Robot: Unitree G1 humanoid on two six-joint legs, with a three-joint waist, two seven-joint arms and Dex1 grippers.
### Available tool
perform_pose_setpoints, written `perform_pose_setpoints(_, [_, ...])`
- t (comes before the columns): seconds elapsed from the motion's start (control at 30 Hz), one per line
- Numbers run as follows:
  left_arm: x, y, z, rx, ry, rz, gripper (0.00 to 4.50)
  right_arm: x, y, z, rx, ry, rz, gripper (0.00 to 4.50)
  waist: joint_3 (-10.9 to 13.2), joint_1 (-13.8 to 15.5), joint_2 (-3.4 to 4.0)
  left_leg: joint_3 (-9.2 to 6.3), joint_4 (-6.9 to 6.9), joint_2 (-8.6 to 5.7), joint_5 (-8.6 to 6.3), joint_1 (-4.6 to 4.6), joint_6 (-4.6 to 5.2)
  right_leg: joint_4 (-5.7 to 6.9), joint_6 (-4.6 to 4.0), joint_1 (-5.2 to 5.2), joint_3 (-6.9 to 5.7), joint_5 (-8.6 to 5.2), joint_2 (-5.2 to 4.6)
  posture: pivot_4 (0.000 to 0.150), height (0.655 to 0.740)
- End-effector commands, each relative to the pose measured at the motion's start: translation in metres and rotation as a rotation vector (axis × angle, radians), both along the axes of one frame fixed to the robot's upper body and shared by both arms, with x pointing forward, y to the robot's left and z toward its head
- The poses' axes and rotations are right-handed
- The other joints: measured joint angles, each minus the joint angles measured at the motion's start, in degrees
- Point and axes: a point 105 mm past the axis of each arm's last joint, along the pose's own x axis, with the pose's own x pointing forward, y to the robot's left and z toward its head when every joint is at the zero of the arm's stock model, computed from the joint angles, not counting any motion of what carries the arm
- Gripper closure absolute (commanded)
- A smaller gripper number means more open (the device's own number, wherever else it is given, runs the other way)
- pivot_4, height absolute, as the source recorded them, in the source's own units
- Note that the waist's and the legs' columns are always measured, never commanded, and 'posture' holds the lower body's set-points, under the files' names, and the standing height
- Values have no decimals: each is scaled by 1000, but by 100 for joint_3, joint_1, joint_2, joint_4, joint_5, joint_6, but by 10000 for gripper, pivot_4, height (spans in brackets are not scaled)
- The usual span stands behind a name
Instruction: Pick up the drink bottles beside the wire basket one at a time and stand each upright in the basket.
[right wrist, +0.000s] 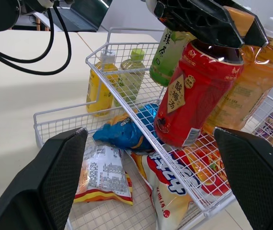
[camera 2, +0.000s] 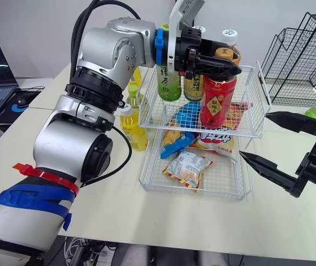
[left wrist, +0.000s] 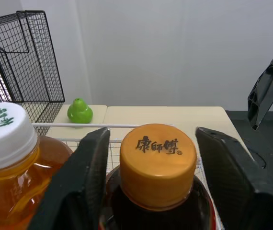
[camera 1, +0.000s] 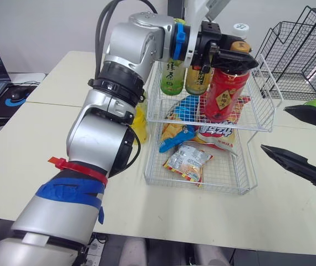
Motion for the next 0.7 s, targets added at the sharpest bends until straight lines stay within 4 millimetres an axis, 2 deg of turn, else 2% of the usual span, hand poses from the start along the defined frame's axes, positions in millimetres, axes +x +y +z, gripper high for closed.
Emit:
perform_pose_setpoints(0.03, [-11,9,32,-50,-95,-23,3070,0,0,5,-16,-38,-10,0,0,-4,0,0,0,0,0,0,0,0,0,0,0,0,0,1500,6732])
perform_pose_setpoints(0.07, [-12,13,33,-51,-100,-25,344,0,0,5,-16,-39,-10,0,0,-5,1,0,-1,0,0,1,0,0,0,0,0,0,0,1500,6732])
perform_pose_setpoints(0.2, [-14,33,38,-47,-142,-18,344,2,0,7,-19,-48,-10,0,0,-6,1,-1,0,2,0,2,0,0,0,2,-1,0,1,1500,6732])
perform_pose_setpoints(0.47, [-33,78,42,-52,-169,-26,344,8,6,9,-15,-77,19,0,-2,-12,3,-5,1,17,1,7,-1,0,-1,8,-5,0,0,1500,6732])
perform_pose_setpoints(0.7, [-23,131,39,-149,-192,211,344,8,30,2,-2,-71,119,0,-2,-21,5,-10,2,24,1,11,-2,3,-3,12,-9,2,0,1500,6732])
